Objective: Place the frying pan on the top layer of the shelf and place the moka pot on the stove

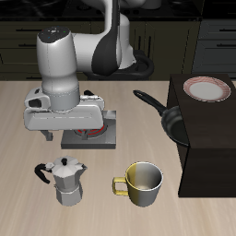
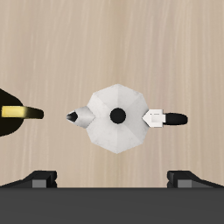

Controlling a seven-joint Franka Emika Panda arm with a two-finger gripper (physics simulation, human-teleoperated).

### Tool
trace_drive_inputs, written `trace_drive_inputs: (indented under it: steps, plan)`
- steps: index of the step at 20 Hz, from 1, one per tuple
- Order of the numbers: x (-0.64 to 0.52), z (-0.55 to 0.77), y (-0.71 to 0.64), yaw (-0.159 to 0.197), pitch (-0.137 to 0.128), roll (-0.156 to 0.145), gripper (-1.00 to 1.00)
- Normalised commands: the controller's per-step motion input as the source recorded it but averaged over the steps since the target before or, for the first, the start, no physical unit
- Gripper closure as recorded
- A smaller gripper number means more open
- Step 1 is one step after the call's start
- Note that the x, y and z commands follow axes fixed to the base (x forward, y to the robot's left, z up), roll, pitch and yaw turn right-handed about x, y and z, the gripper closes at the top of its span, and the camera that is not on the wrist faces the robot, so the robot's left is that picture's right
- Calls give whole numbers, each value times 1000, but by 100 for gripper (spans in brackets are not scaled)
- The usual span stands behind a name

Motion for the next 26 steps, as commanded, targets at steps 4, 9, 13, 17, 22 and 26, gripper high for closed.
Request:
trace_drive_inputs:
  steps: [4, 9, 13, 17, 22, 26]
  plan:
    - [99, -269, 17, 17, 12, -1, -100]
    - [58, -228, 45, -9, 21, 4, -100]
    - [3, -89, 55, -16, 5, 15, -100]
    - [106, -57, -71, -11, 7, -11, -100]
    - [28, -35, -133, -18, 2, -25, -100]
    - [24, -35, 85, 6, 13, 8, -100]
